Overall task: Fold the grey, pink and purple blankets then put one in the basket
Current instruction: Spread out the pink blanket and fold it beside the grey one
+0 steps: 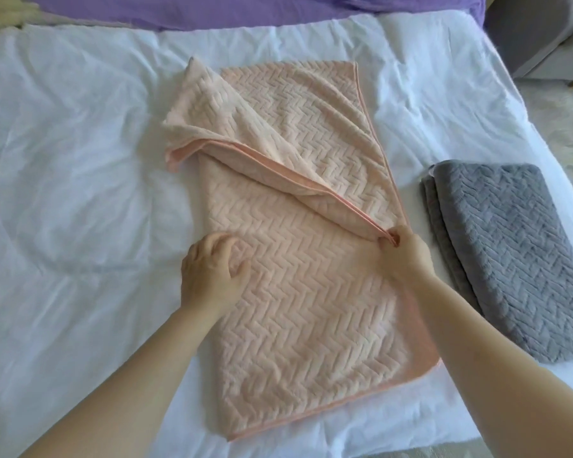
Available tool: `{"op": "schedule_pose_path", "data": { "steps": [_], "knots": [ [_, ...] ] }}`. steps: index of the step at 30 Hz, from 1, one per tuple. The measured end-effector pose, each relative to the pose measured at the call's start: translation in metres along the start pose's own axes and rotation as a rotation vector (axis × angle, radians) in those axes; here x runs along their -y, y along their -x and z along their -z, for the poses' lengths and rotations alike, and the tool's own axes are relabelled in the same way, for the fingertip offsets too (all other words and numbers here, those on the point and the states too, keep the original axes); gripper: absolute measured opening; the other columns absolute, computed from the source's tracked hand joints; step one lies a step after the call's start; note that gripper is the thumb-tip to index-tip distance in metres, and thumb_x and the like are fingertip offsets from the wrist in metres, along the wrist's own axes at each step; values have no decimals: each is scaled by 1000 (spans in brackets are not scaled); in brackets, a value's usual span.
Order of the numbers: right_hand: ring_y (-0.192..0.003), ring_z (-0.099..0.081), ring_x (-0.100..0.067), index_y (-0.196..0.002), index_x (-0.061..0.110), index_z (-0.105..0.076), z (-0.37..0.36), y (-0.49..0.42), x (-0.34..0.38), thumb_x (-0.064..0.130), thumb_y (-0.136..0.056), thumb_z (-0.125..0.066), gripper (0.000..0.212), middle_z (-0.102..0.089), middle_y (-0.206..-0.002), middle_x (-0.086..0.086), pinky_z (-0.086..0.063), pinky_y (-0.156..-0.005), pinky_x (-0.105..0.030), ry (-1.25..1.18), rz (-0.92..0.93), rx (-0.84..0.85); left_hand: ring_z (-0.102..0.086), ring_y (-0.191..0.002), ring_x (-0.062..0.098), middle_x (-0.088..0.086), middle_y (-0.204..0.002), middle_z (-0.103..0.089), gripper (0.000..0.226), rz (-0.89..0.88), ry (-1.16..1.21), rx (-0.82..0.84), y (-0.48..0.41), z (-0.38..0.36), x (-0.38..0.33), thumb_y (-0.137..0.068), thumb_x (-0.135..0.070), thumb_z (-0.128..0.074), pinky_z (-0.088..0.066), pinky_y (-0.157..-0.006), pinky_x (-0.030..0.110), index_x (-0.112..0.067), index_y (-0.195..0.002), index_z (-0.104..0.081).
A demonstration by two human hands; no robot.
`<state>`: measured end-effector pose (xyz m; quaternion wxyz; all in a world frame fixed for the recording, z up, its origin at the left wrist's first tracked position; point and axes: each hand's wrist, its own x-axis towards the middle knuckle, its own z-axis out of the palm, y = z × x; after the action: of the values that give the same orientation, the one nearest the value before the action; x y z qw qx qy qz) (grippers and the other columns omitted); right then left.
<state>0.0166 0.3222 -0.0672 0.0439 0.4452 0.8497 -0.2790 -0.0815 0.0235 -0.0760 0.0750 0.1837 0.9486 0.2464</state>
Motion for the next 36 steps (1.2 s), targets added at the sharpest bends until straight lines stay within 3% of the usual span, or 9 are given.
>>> {"op": "schedule_pose_path", "data": {
  "steps": [7, 11, 13, 16, 19, 22, 26, 31, 36],
  "knots": [
    [-113, -51, -23, -127, 29, -44, -16, -18, 66, 40, -77, -70, 58, -49, -129, 1, -48, -85, -41, 167, 431, 94, -57, -111, 25, 4, -116, -60, 38, 531, 705, -81, -116, 13, 4, -89, -38, -60, -44, -94, 31, -13, -117, -56],
    [-97, -55, -21, -111, 23, -57, -38, -38, 109, 36, -85, -64, 29, -56, -111, 2, -40, -67, -31, 188, 617, 28, -64, -98, 15, 5, -121, -62, 26, 800, 1394, -154, -187, 30, 8, -92, -33, -59, -53, -70, 27, -23, -115, -55],
    [-91, -55, -21, -96, 23, -60, -37, -61, 114, 29, -86, -60, 12, -58, -100, 3, -33, -62, -29, 134, 552, -43, -65, -91, 12, 5, -120, -62, 23, 836, 1467, -239, -216, 37, 8, -93, -22, -59, -53, -59, 23, -22, -115, -55],
    [-93, -54, -20, -88, 24, -59, -17, -103, 103, 23, -83, -60, 5, -59, -96, 4, -36, -69, -30, 3, 288, -68, -64, -94, 14, 8, -121, -64, 35, 646, 1339, -188, -260, 34, -17, -88, -13, -61, -56, -66, 26, -16, -123, -55],
    [-82, -59, -26, -83, 21, -55, 0, -138, 89, 20, -85, -61, 6, -62, -84, -1, -40, -67, -32, -30, 91, 78, -59, -109, 15, 5, -118, -64, 23, 308, 1113, 15, -291, 26, -70, -92, -18, -59, -49, -97, 34, -17, -114, -58],
    [-76, -61, -17, -98, 21, -56, 3, -154, 94, 25, -83, -65, 18, -62, -84, 5, -50, -65, -31, -85, 91, 184, -54, -117, 13, 9, -126, -59, 28, 91, 956, 224, -305, 7, -97, -95, -12, -55, -41, -97, 16, -7, -122, -55],
    [-88, -59, -9, -116, 30, -53, -5, -178, 133, 42, -77, -69, 44, -62, -101, 11, -51, -76, -31, -146, 206, 203, -59, -111, 15, 5, -119, -65, 22, 123, 660, 128, -317, -4, -70, -92, -17, -60, -42, -95, 21, -8, -111, -64],
    [-69, -60, 4, -126, 19, -48, -22, -239, 192, 45, -77, -71, 59, -61, -88, 16, -42, -48, -14, -382, 127, 198, -60, -108, 29, 14, -116, -64, 25, 276, 281, -226, -351, 15, -6, -87, -13, -60, -46, -90, 31, -8, -111, -65],
    [-79, -57, 2, -132, 14, -48, -27, -300, 234, 42, -78, -75, 67, -61, -104, 10, -44, -60, -16, -574, 98, 220, -48, -123, 29, 4, -134, -54, 31, 330, 73, -232, -398, 33, 36, -95, -27, -50, -39, -102, 38, -21, -124, -57]
  ]
}}
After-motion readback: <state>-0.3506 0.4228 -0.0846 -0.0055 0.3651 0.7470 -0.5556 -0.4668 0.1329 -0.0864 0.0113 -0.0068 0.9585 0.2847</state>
